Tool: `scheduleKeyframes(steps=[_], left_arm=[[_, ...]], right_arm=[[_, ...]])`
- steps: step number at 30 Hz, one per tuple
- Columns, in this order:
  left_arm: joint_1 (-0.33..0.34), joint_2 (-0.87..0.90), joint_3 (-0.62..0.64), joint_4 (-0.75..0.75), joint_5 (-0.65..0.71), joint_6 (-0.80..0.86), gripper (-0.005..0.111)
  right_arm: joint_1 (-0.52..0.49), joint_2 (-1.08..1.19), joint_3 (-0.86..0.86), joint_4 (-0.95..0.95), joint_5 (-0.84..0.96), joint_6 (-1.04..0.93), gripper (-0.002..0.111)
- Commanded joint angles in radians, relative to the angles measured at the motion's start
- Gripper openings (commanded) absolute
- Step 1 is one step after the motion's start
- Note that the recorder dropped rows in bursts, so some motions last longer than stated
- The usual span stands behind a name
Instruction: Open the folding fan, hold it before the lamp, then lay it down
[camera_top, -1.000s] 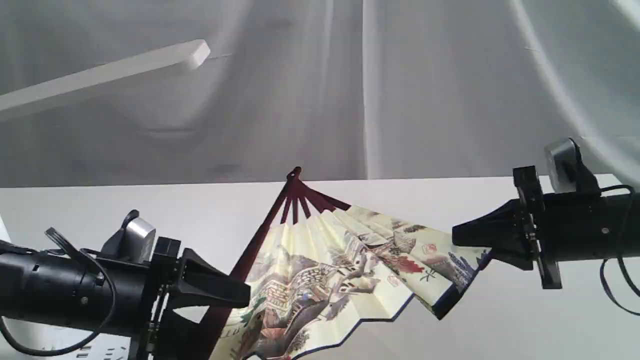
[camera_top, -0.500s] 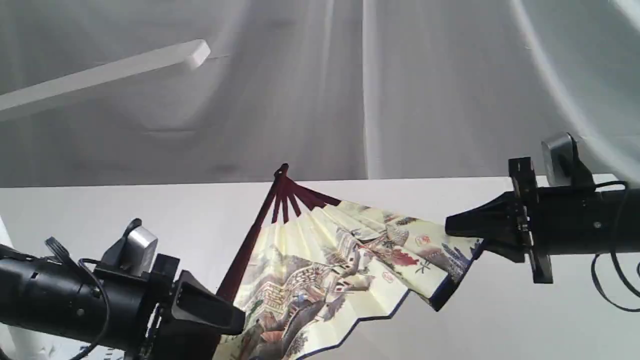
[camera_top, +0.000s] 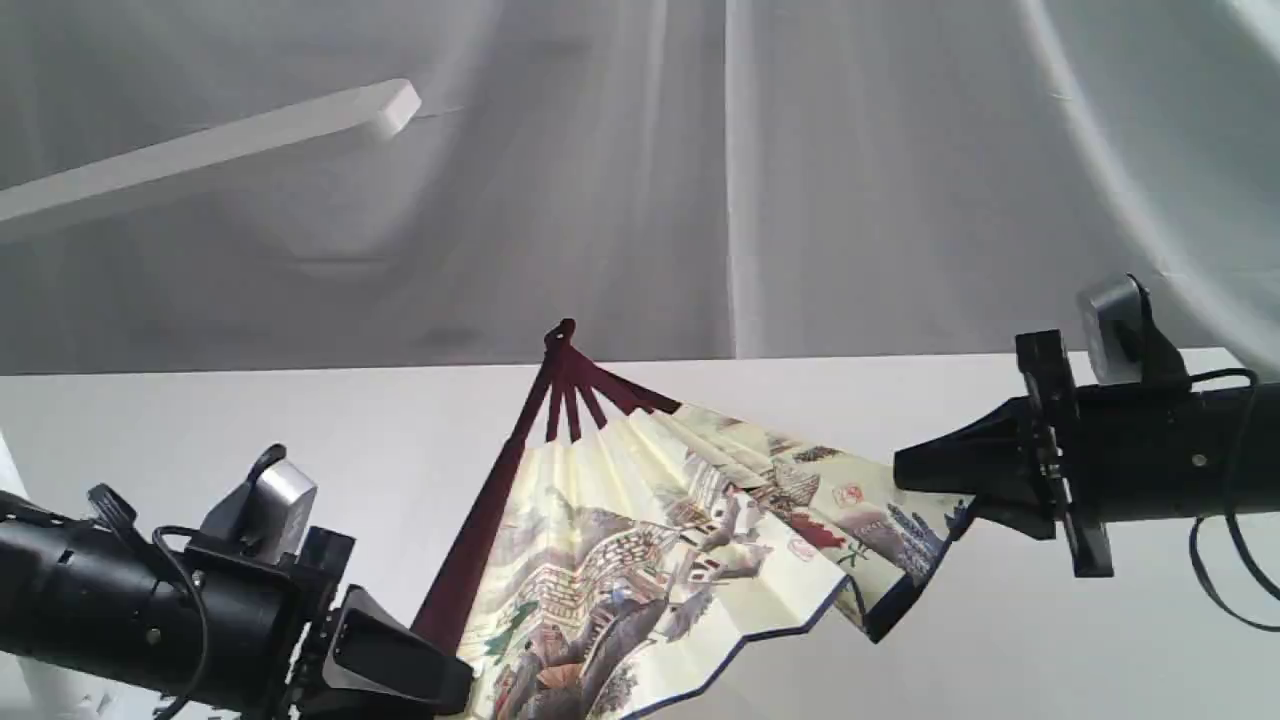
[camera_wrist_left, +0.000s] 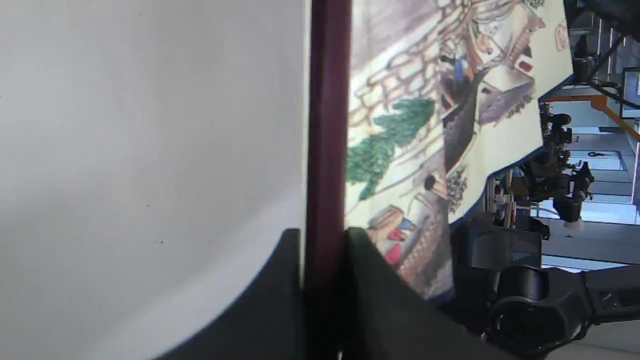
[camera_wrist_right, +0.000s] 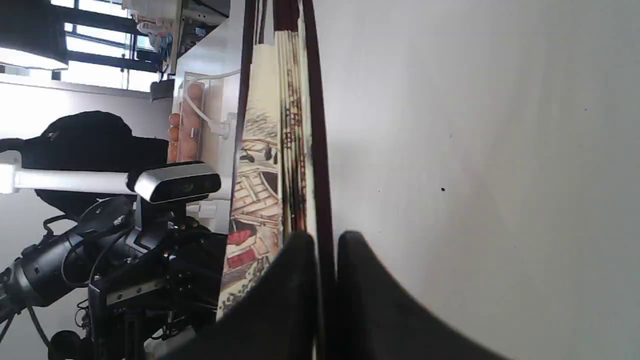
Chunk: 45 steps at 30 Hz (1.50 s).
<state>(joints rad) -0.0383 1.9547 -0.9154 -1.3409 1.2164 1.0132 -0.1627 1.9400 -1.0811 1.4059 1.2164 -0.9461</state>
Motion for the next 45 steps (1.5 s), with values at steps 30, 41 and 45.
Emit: scheduleKeyframes(steps=[30,41,45], left_arm=[[-0.001,-0.009,0.004,-0.298,0.005,0.042,0.0],[-0.051,-0.009,0.004,-0.355,0.005,0.061,0.0],[-0.062,-0.009,0.004,-0.367,0.005,0.063,0.0]], right_arm=[[0.003,0.007,-0.004,0.015,-0.001,-0.005,0.051],[0.073,0.092,-0.002,0.093,0.005,-0.014,0.051],[0.094,0.104,-0.002,0.111,0.005,-0.028,0.051]])
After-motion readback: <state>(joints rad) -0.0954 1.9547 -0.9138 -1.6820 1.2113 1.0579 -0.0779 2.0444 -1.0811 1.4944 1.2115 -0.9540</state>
